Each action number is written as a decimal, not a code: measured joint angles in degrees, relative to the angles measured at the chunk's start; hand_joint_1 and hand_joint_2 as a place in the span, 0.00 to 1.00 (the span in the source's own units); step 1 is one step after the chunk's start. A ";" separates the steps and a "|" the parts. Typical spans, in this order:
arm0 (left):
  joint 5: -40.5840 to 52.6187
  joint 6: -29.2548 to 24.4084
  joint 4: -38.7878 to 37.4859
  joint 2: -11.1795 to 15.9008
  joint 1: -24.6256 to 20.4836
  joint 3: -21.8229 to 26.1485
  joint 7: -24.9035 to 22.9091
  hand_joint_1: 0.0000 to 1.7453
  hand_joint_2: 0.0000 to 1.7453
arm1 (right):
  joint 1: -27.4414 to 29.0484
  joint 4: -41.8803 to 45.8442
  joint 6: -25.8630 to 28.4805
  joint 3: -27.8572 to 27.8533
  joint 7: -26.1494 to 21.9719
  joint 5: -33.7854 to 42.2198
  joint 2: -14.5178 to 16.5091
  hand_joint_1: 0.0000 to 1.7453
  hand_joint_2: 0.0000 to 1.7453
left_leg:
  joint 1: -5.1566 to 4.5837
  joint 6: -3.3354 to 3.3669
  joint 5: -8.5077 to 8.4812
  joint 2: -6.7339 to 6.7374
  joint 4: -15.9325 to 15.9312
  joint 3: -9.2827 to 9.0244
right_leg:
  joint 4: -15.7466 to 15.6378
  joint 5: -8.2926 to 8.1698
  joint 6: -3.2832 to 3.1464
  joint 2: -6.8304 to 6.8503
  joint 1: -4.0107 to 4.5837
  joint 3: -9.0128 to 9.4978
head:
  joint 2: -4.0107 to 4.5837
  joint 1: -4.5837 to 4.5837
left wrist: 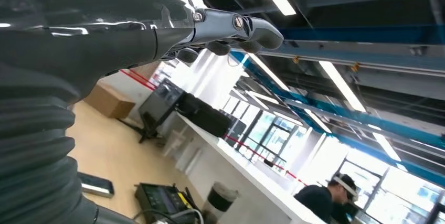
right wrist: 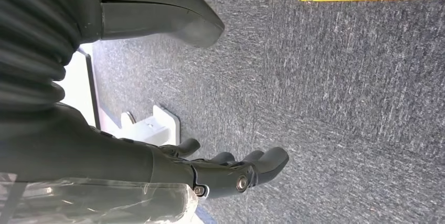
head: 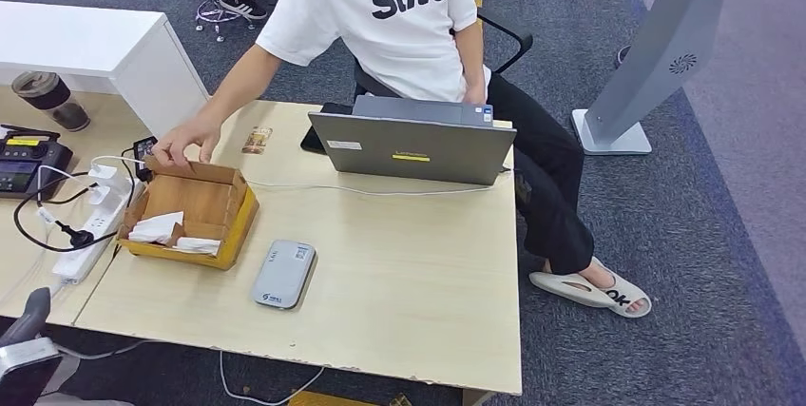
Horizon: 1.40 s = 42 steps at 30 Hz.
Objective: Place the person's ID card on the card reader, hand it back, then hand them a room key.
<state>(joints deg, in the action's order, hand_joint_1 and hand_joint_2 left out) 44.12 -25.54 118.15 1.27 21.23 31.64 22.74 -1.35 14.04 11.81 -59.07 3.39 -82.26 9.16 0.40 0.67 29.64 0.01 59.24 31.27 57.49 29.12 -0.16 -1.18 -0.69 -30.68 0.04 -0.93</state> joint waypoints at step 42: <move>8.99 1.73 -98.39 -13.43 -23.56 29.25 -13.63 0.00 1.00 | -0.44 1.04 11.59 -3.73 1.38 -7.58 2.19 0.00 1.00 | -0.22 0.05 -0.05 -0.19 0.01 -0.14 | 0.01 -0.01 0.02 0.26 -0.06 0.12 | 0.00 0.13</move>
<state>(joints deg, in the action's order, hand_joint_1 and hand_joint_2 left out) 53.11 -23.82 19.76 -12.16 -2.33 60.89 9.11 -1.79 15.08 23.40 -62.80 4.77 -89.84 11.34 0.18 0.72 29.59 -0.18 59.24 31.12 57.50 29.11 -0.14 -0.92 -0.75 -30.56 0.04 -0.81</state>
